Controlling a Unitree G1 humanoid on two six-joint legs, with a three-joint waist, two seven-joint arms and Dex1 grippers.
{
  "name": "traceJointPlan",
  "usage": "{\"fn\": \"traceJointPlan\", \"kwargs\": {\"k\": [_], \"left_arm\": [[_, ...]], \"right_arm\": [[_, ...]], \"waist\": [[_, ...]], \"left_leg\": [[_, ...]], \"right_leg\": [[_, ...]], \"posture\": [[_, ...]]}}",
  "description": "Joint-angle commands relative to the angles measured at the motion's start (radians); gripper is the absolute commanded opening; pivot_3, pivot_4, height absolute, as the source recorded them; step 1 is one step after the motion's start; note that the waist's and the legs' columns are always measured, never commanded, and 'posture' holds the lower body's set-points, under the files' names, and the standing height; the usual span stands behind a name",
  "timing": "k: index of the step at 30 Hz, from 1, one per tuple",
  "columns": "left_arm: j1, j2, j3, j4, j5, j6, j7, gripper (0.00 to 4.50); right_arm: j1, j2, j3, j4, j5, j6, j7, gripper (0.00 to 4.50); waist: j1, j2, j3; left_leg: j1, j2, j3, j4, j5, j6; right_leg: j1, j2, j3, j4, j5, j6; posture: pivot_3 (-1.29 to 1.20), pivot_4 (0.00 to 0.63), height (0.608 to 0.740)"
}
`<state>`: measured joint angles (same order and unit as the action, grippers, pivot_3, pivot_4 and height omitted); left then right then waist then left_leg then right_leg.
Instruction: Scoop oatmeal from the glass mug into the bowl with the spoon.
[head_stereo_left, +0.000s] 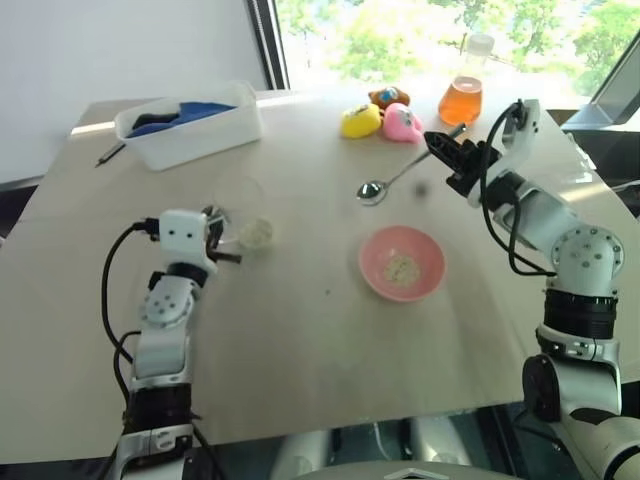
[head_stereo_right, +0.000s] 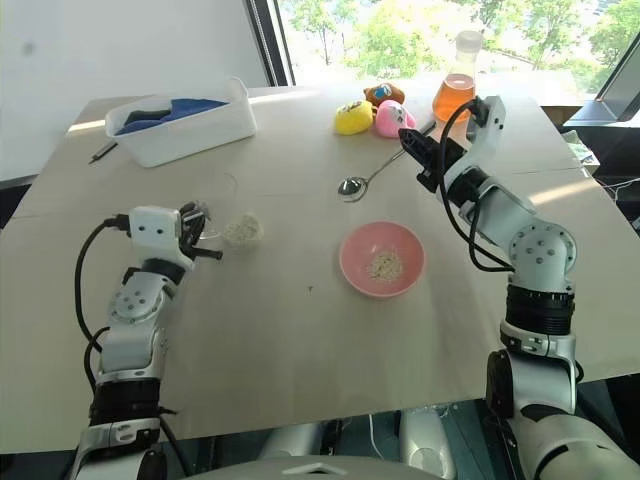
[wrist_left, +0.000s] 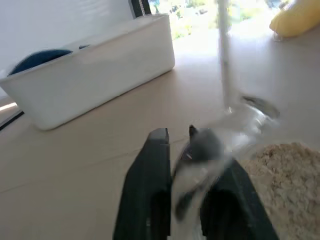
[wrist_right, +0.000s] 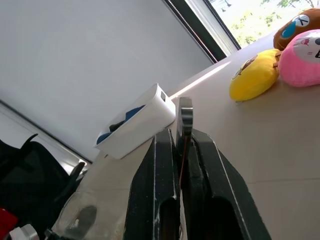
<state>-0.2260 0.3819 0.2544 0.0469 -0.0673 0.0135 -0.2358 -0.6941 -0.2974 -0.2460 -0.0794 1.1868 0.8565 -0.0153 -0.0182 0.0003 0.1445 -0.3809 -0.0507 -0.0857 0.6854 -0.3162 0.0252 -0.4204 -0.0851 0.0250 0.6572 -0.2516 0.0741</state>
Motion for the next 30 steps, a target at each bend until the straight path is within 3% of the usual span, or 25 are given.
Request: {"fn": "traceJointPlan", "kwargs": {"k": [1, 22, 25, 28, 30], "left_arm": [[0.01, 0.005, 0.0, -0.003, 0.002, -0.008, 0.009, 0.16], [0.037, -0.012, -0.014, -0.05, -0.003, 0.001, 0.035, 0.16], [0.053, -0.017, -0.024, -0.073, 0.001, -0.02, 0.03, 0.86], [0.072, -0.02, -0.03, -0.104, 0.015, -0.034, 0.038, 2.1], [0.084, -0.033, -0.024, -0.13, 0.004, -0.014, 0.052, 2.1]], "right_arm": [[0.004, 0.0, -0.019, -0.057, 0.007, -0.002, 0.015, 0.0], [-0.006, 0.027, -0.015, -0.058, -0.028, -0.007, 0.021, 0.0], [-0.007, 0.032, -0.015, -0.057, -0.032, -0.004, 0.023, 0.0], [-0.004, 0.032, -0.014, -0.058, -0.033, 0.0, 0.025, 0.0], [-0.004, 0.032, -0.015, -0.059, -0.033, 0.002, 0.026, 0.0]], "waist": [[-0.005, 0.0, 0.0], [-0.019, 0.0, 0.0], [-0.02, 0.0, 0.0], [-0.02, 0.0, 0.0], [-0.02, 0.0, 0.0]], "left_leg": [[0.0, 0.0, 0.0, 0.0, 0.0, 0.0], [-0.001, 0.0, 0.001, 0.0, 0.0, 0.0], [-0.001, 0.0, 0.001, 0.0, 0.0, 0.0], [-0.001, 0.0, 0.001, 0.0, 0.0, 0.0], [-0.001, 0.0, 0.001, 0.0, 0.0, 0.0]], "right_leg": [[0.0, 0.0, 0.0, 0.0, 0.0, 0.0], [-0.002, 0.0, 0.001, 0.002, 0.0, 0.0], [-0.002, 0.0, 0.001, 0.002, 0.0, 0.0], [-0.003, 0.0, 0.001, 0.002, 0.0, 0.0], [-0.003, 0.0, 0.001, 0.002, 0.0, 0.0]], "posture": [[0.0, 0.15, 0.74], [0.0, 0.15, 0.74], [0.0, 0.15, 0.74], [0.0, 0.15, 0.74], [0.0, 0.15, 0.74]]}}
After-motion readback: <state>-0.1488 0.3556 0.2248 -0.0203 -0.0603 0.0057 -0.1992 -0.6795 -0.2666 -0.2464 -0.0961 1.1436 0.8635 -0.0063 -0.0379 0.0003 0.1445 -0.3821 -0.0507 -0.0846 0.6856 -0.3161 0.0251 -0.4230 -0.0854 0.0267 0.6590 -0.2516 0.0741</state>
